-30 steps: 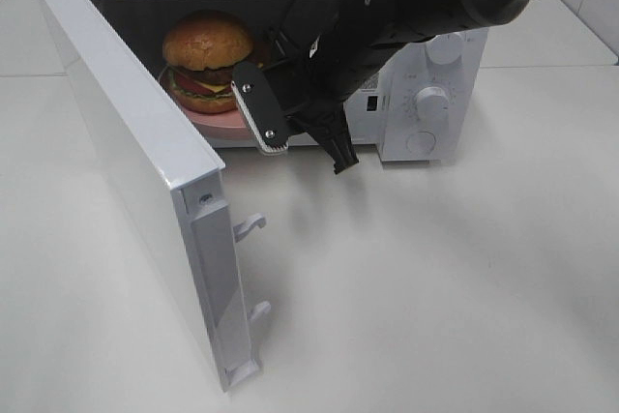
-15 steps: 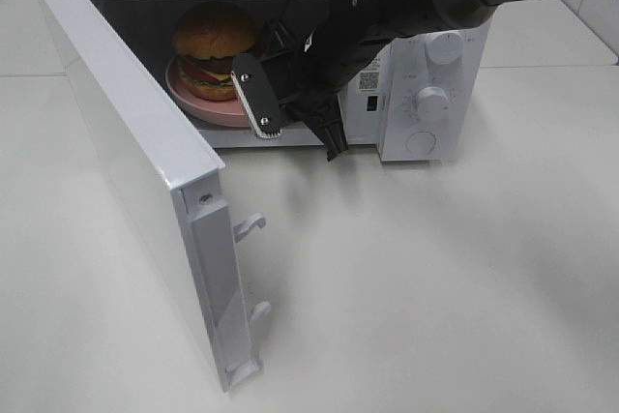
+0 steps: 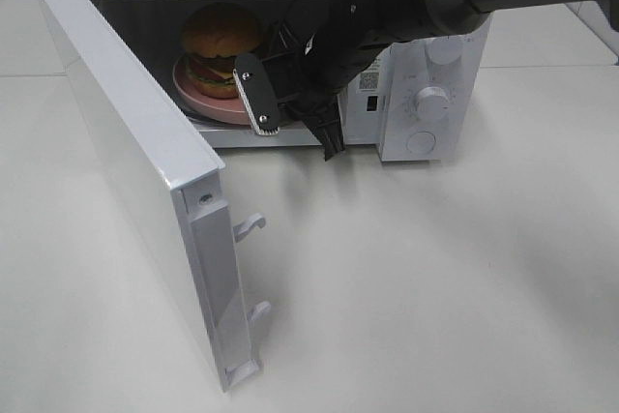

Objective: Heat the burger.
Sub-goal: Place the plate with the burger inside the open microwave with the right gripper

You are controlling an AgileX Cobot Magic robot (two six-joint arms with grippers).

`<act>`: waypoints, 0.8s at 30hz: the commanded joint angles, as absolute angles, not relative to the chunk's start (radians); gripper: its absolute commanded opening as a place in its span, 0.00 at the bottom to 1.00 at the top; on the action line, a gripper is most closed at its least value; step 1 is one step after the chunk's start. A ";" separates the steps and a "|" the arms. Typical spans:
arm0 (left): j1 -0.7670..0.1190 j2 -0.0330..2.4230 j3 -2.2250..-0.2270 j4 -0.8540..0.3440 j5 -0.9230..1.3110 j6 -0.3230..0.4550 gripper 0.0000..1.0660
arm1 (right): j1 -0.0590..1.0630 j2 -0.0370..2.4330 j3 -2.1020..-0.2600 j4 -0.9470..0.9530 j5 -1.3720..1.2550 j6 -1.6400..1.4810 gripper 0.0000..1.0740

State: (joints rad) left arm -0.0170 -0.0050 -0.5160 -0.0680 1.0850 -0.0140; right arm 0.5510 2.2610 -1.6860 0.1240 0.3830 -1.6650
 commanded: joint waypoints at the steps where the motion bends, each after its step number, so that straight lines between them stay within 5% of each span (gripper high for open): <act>1: -0.018 -0.020 -0.517 -0.065 1.070 -0.014 0.94 | 0.547 2.260 -1.724 0.125 0.329 -1.632 0.00; 11: -0.018 -0.020 -0.517 -0.065 1.070 -0.014 0.94 | 0.547 2.281 -1.750 0.104 0.352 -1.620 0.00; 24: -0.018 -0.020 -0.517 -0.065 1.070 -0.014 0.94 | 0.550 2.277 -1.750 0.038 0.383 -1.468 0.36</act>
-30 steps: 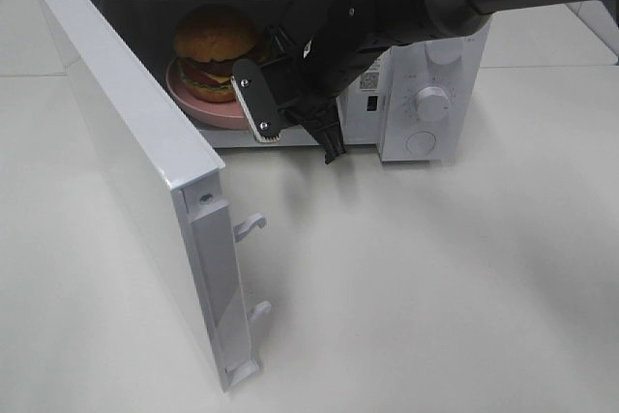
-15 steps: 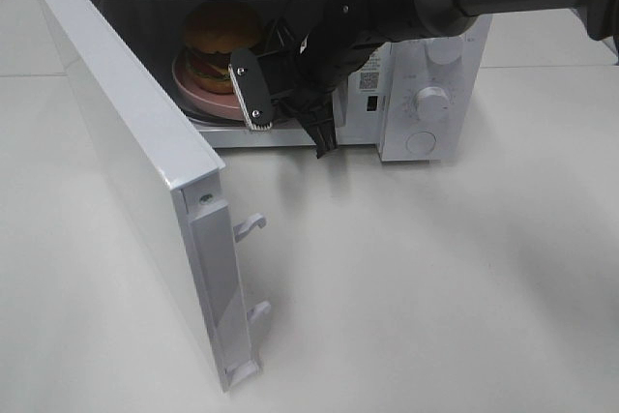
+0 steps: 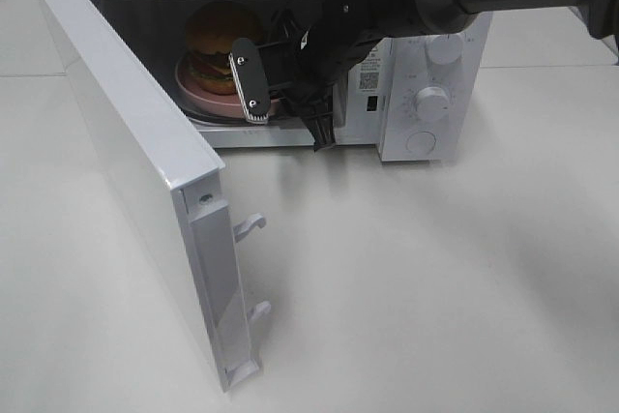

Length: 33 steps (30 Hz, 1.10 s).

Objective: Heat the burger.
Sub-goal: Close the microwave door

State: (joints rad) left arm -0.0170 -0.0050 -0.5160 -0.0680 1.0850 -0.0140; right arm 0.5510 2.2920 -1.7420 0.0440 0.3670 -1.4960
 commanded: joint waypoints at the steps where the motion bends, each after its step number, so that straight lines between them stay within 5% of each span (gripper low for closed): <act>1: -0.018 -0.020 -0.517 -0.065 1.070 -0.014 0.94 | 0.550 2.277 -1.750 0.038 0.385 -1.465 0.37; 18: -0.018 -0.020 -0.517 -0.065 1.070 -0.013 0.94 | 0.560 2.147 -1.519 0.020 0.266 -1.388 0.41; 33: -0.018 -0.020 -0.517 -0.065 1.070 -0.013 0.94 | 0.561 1.954 -1.245 0.016 0.090 -1.304 0.81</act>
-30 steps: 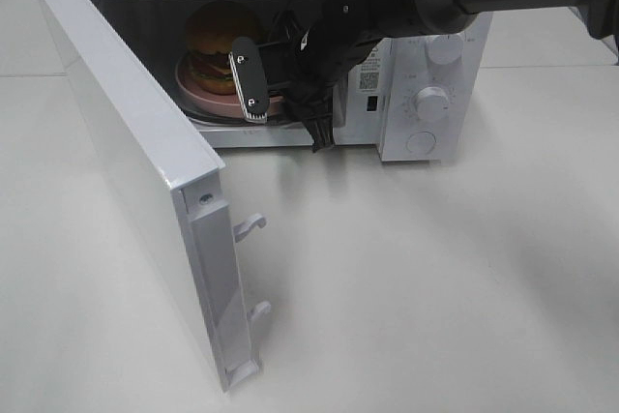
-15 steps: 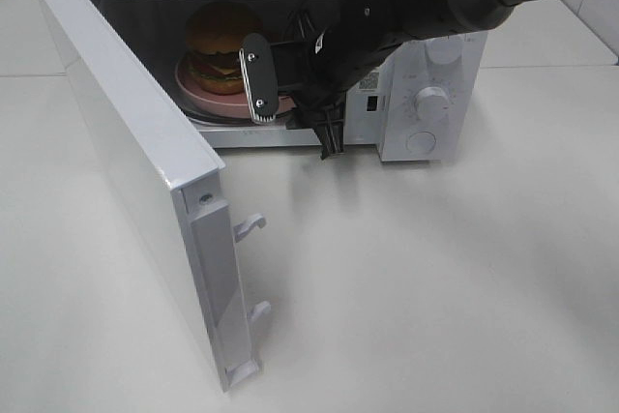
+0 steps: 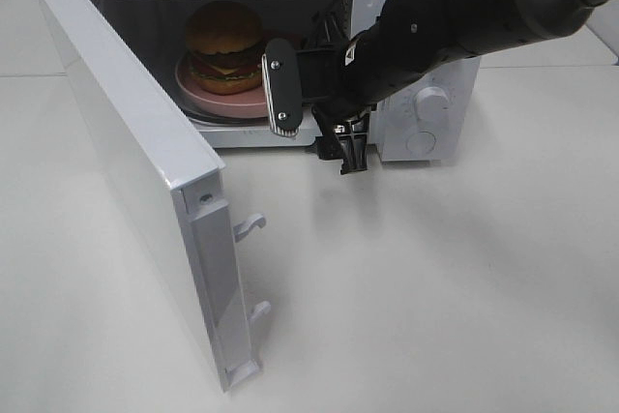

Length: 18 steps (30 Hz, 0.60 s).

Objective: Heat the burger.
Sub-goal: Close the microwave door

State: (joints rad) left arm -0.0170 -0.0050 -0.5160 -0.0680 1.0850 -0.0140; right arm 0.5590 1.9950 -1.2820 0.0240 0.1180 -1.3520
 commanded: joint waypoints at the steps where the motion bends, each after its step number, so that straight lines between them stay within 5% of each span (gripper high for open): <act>1: -0.018 -0.020 -0.517 -0.065 1.070 -0.013 0.94 | 0.561 1.929 -1.218 0.000 0.084 -1.280 0.81; 18: -0.018 -0.020 -0.517 -0.065 1.070 -0.013 0.94 | 0.546 1.730 -1.071 -0.006 0.161 -0.664 0.75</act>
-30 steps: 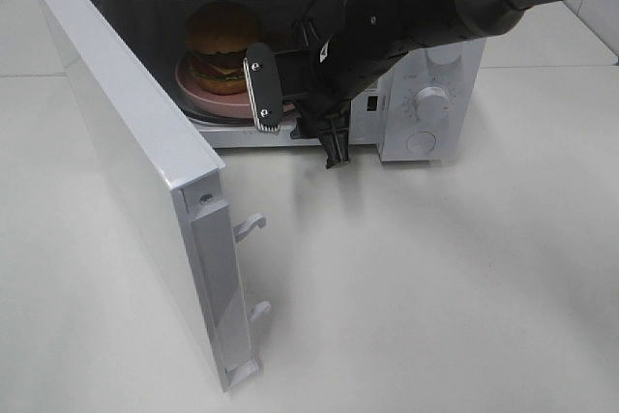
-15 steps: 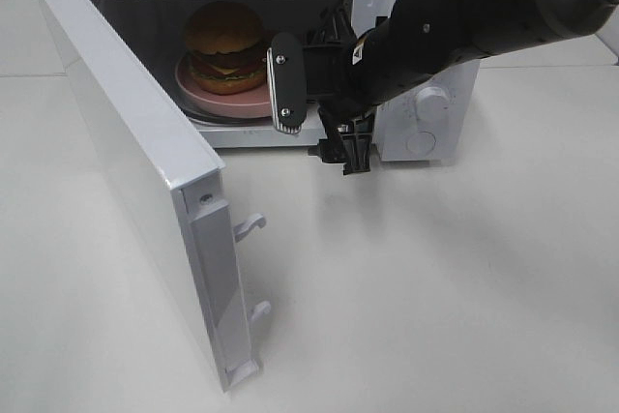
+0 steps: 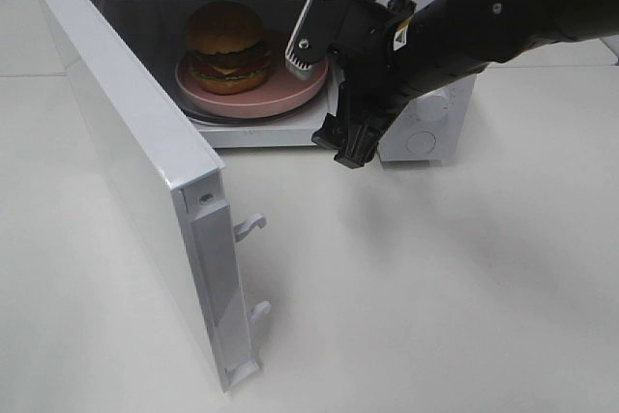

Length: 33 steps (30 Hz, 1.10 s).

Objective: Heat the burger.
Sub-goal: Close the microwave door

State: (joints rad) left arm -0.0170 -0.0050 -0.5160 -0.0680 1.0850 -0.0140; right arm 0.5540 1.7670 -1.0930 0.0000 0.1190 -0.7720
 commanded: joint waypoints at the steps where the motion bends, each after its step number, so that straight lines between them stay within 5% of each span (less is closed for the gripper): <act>1: -0.018 -0.020 -0.517 -0.065 1.070 -0.013 0.94 | 0.546 1.703 -1.053 -0.006 0.188 -0.597 0.74; 22: -0.018 -0.020 -0.517 -0.065 1.070 -0.013 0.94 | 0.529 1.409 -0.904 0.000 0.523 -0.136 0.70; 33: -0.018 -0.020 -0.517 -0.065 1.070 -0.013 0.94 | 0.220 1.321 -0.904 0.029 0.830 -0.049 0.70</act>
